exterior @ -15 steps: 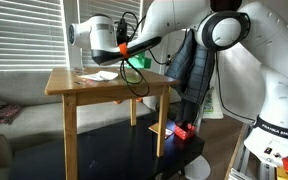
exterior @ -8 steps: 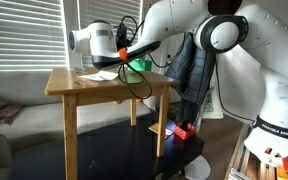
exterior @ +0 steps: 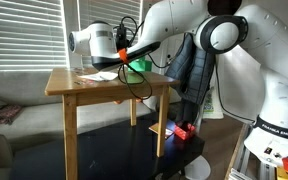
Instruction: Open the green container
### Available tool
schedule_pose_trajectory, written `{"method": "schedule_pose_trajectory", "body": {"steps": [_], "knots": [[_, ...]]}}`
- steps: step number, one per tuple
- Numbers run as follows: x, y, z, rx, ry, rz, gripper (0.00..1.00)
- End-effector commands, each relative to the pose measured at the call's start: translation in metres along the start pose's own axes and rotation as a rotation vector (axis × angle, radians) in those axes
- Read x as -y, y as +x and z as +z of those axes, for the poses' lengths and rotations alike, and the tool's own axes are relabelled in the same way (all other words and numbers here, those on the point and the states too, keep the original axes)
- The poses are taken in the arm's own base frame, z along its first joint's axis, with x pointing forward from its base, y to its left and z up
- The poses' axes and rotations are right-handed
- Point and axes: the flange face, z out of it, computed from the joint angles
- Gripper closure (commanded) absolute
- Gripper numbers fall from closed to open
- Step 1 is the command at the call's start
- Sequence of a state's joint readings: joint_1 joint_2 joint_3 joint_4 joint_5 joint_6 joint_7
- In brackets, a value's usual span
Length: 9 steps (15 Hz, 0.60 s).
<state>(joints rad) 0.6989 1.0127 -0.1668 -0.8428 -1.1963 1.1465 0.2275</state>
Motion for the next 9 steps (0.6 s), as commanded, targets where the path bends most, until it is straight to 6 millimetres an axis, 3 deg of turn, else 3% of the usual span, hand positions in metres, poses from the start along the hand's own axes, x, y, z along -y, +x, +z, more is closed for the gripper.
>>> {"method": "schedule_pose_trajectory", "body": {"steps": [1, 2, 4, 9], "knots": [[0.0017, -0.0025, -0.0035, 0.011, 0.007, -0.026, 0.18], [0.002, -0.0025, -0.0038, 0.01, 0.006, -0.027, 0.08], [0.0021, -0.0026, -0.0043, 0.008, 0.008, -0.031, 0.03], [0.001, -0.0032, -0.0058, 0.003, 0.014, -0.035, 0.05]]}}
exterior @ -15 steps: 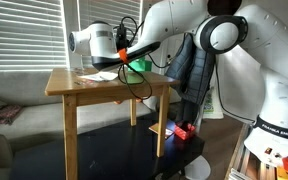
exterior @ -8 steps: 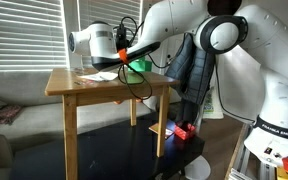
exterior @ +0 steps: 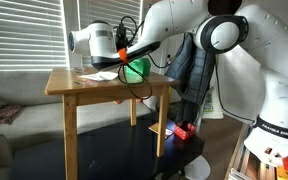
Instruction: Open the green container
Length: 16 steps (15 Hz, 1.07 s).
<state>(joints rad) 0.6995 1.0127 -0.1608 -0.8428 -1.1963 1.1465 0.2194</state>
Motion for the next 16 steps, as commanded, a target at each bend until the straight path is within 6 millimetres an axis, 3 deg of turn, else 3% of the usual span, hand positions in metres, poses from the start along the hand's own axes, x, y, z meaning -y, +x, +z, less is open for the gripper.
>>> {"method": "schedule_pose_trajectory", "body": {"steps": [1, 7, 10, 16], "knots": [[-0.001, -0.003, -0.004, 0.006, 0.013, -0.024, 0.04], [-0.015, -0.005, -0.006, -0.004, 0.053, -0.037, 0.0], [-0.054, -0.012, 0.002, -0.01, 0.177, -0.08, 0.0], [-0.147, -0.03, 0.041, -0.07, 0.415, -0.097, 0.0]]}}
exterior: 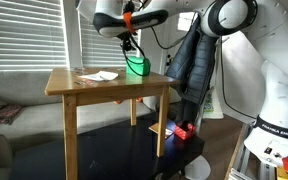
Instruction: Open the green container
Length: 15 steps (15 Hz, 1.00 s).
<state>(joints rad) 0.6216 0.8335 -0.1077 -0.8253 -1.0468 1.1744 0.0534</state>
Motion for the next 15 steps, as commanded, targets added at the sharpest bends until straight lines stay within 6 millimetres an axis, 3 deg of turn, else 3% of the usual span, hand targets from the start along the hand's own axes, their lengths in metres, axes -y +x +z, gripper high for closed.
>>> {"method": "schedule_pose_trajectory", "body": {"steps": [1, 3, 6, 10, 15], "knots": [[-0.052, -0.02, 0.009, -0.06, 0.178, -0.027, 0.0], [-0.072, -0.026, 0.016, -0.08, 0.275, -0.028, 0.0], [-0.085, -0.035, 0.025, -0.108, 0.421, -0.04, 0.0], [-0.083, -0.04, 0.039, -0.152, 0.61, -0.077, 0.0], [-0.072, -0.042, 0.072, -0.209, 0.846, -0.113, 0.0]]}}
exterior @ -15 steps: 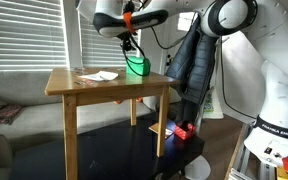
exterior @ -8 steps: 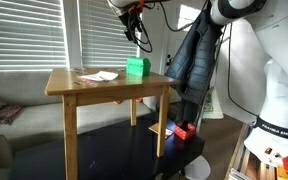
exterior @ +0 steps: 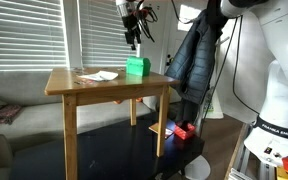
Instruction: Open the green container
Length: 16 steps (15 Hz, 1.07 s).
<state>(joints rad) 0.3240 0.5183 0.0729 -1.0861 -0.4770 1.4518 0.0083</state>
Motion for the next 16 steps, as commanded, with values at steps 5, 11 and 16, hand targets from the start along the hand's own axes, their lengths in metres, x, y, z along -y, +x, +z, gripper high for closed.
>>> {"method": "schedule_pose_trajectory", "body": {"steps": [5, 11, 16], "knots": [[-0.021, -0.034, 0.037, -0.058, 0.387, -0.052, 0.0], [-0.029, -0.037, 0.043, -0.01, 0.442, 0.016, 0.0], [-0.029, -0.038, 0.044, -0.007, 0.442, 0.019, 0.0]]}}
